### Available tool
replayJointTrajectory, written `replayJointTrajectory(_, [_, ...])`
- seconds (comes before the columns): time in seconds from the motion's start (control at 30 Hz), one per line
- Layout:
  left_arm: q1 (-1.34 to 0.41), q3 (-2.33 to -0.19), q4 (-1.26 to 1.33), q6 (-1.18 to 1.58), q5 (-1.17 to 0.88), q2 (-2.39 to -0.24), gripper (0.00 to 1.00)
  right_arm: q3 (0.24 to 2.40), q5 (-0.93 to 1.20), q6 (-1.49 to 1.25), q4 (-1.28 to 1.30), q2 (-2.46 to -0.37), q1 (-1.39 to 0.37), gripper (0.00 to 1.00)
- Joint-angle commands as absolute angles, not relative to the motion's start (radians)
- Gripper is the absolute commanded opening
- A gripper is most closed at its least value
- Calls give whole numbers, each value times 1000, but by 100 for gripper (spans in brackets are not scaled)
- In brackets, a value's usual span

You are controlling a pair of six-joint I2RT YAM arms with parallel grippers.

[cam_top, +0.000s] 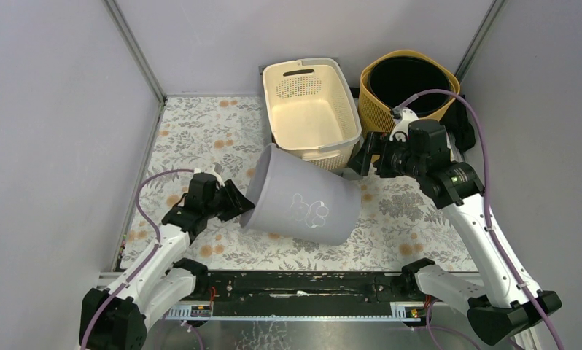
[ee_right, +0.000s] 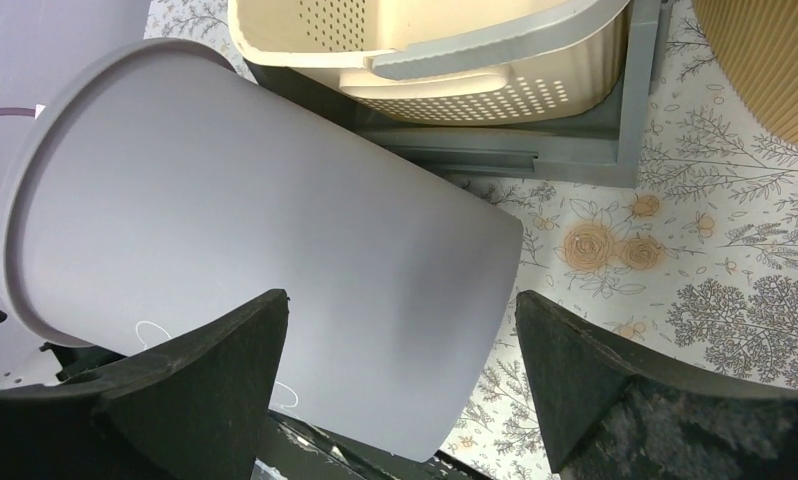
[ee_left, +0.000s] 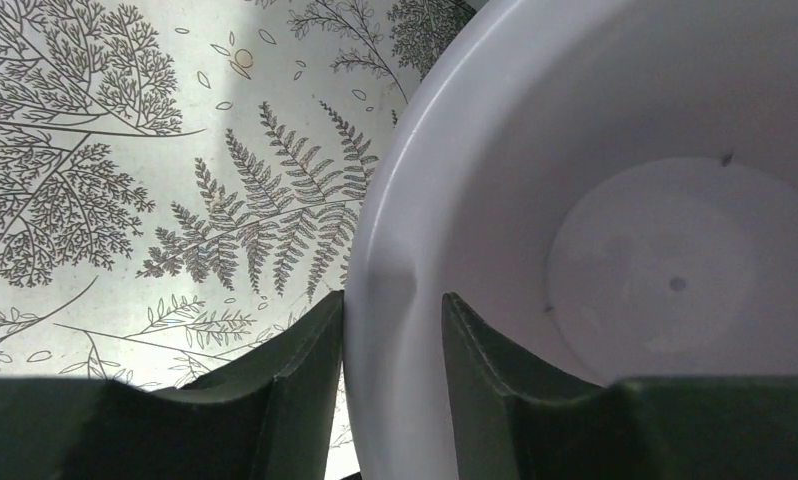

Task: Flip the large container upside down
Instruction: Place the container at the center of the board.

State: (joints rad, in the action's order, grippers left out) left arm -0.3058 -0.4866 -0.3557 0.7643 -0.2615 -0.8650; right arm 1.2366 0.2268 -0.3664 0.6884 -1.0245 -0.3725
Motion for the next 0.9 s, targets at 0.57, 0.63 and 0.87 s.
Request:
replayJointTrajectory(0.57, [-307, -562, -421, 729, -199, -877, 87, 1205, 271, -379, 624, -1041, -378, 91])
replayJointTrajectory(0.63, [-308, -579, -445, 731, -184, -875, 87, 1204, 272, -380, 621, -1043, -377, 91])
replayJointTrajectory(0.87, [-306, -641, -506, 756, -144, -795, 87, 1190, 285, -384, 611, -1045, -378, 91])
